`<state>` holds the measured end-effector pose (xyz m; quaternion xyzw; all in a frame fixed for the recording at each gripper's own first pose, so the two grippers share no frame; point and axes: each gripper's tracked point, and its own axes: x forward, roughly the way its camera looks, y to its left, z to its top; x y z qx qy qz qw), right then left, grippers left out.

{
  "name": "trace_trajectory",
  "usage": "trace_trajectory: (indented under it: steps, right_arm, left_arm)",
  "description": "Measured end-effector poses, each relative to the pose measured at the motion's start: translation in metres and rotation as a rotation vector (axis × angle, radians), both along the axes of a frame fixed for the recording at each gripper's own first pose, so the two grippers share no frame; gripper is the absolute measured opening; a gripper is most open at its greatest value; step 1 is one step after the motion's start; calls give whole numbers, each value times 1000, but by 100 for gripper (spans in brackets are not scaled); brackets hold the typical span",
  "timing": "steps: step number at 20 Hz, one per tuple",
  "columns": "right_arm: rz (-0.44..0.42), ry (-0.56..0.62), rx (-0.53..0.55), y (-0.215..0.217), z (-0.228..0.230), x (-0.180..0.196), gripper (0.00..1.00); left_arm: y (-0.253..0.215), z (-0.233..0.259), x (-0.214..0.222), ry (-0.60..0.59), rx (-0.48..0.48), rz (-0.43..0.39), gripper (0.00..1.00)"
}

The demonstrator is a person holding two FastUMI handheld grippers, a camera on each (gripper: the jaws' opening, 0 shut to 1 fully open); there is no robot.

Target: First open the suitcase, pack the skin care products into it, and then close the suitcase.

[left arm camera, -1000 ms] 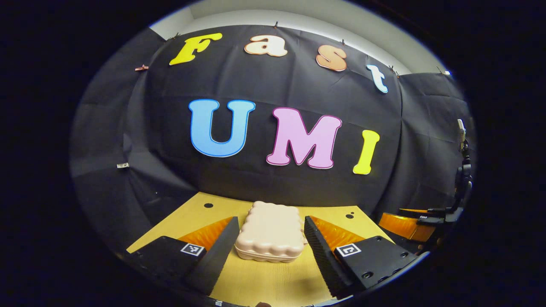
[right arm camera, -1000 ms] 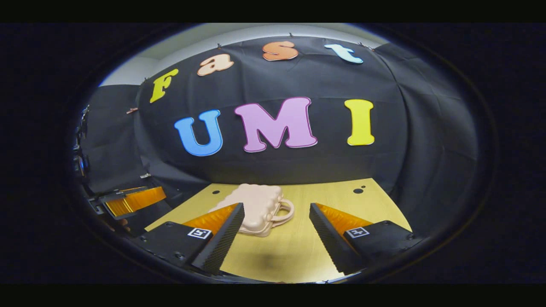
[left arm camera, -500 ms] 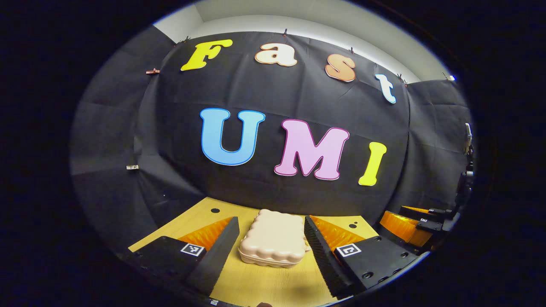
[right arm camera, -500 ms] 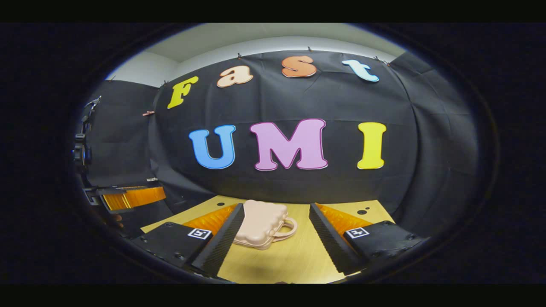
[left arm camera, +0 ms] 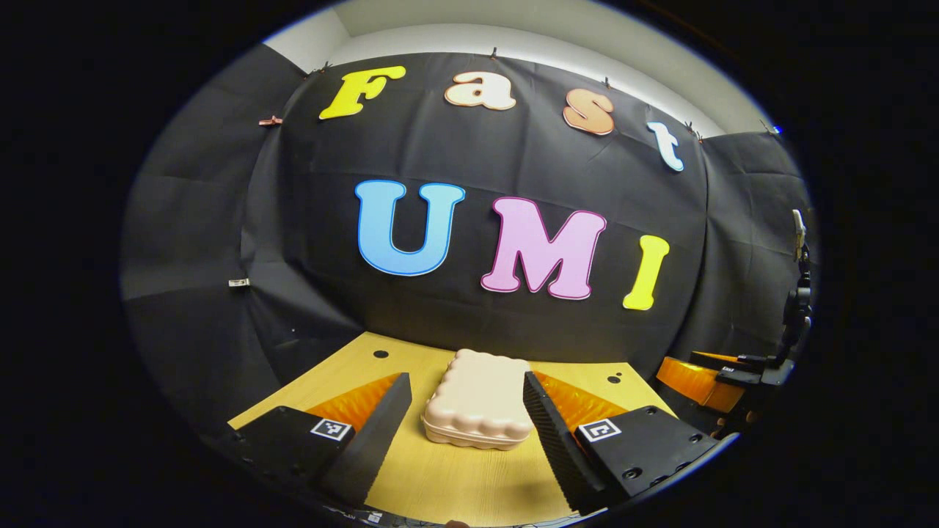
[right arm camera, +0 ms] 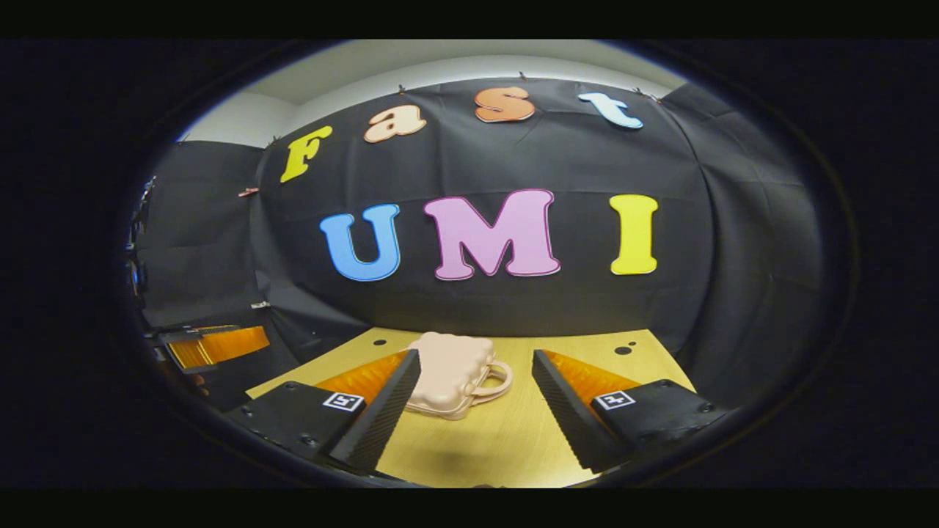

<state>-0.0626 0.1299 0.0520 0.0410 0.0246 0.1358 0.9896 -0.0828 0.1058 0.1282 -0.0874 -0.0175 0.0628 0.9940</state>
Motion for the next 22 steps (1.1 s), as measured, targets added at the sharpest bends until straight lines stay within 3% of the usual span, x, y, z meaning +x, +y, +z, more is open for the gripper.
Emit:
trace_trajectory:
  steps: [22]
  right_arm:
    - [27, -21, -23, 26, 5, -20, 98]
  left_arm:
    - [13, -3, -18, -26, -22, 1, 96]
